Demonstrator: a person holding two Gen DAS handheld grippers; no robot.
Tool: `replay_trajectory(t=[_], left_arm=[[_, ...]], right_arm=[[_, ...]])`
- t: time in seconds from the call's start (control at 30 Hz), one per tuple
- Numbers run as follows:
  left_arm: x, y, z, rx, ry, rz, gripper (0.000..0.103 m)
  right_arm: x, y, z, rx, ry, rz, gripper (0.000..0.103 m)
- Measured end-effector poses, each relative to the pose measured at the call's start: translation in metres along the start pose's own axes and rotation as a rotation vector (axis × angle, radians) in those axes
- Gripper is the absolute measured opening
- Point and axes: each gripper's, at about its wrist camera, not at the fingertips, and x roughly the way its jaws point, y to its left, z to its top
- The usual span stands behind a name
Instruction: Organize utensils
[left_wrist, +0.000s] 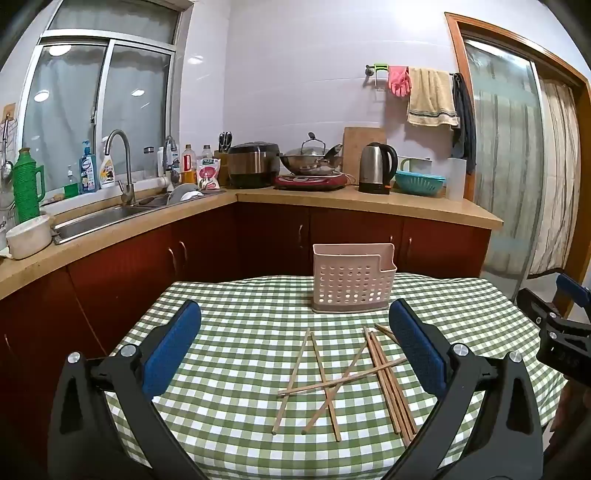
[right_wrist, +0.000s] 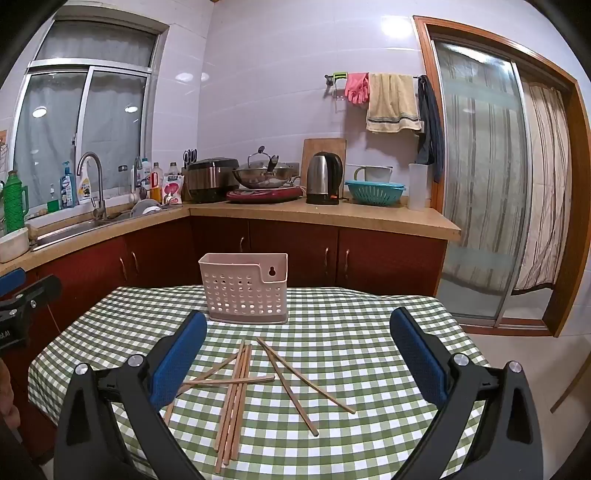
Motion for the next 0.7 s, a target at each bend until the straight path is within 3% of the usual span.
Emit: replay_trajectory(t=[0.7], left_arm=[[0.002,0.0001,-0.0021,0.008,-0.002,-0.014,0.099]], right_arm=[[-0.0006,-0.0002,0.0007,0.001,-0.002,0.001,0.097]])
